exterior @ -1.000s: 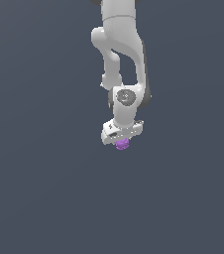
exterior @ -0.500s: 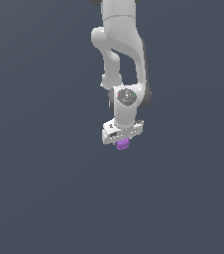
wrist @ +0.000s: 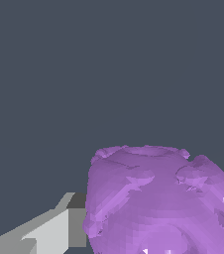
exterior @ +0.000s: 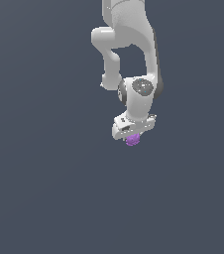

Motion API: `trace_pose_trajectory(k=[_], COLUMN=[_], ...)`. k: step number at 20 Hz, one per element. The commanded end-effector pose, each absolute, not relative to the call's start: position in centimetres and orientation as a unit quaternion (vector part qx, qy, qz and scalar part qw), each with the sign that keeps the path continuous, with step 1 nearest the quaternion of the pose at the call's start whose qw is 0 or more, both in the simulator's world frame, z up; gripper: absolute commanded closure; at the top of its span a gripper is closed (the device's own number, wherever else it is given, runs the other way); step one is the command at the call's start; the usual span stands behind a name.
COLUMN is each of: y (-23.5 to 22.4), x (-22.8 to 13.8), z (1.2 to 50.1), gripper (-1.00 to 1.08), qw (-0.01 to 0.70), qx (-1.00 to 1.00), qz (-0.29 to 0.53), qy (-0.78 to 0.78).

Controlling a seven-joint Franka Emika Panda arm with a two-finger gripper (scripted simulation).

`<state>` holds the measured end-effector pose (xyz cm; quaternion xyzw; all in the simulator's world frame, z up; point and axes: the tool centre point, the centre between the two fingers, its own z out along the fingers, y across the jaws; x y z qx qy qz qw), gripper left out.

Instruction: Pick up the object and move it to a goal position.

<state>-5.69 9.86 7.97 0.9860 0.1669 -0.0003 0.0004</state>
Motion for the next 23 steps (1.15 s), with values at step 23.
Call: trace_pose_trajectory(k=[23], y=[23.7], x=[-5.3], z=[19.0], gripper=[1.08], qw=[0.000], qx=[0.986], qz=[0.000], qy=[0.167])
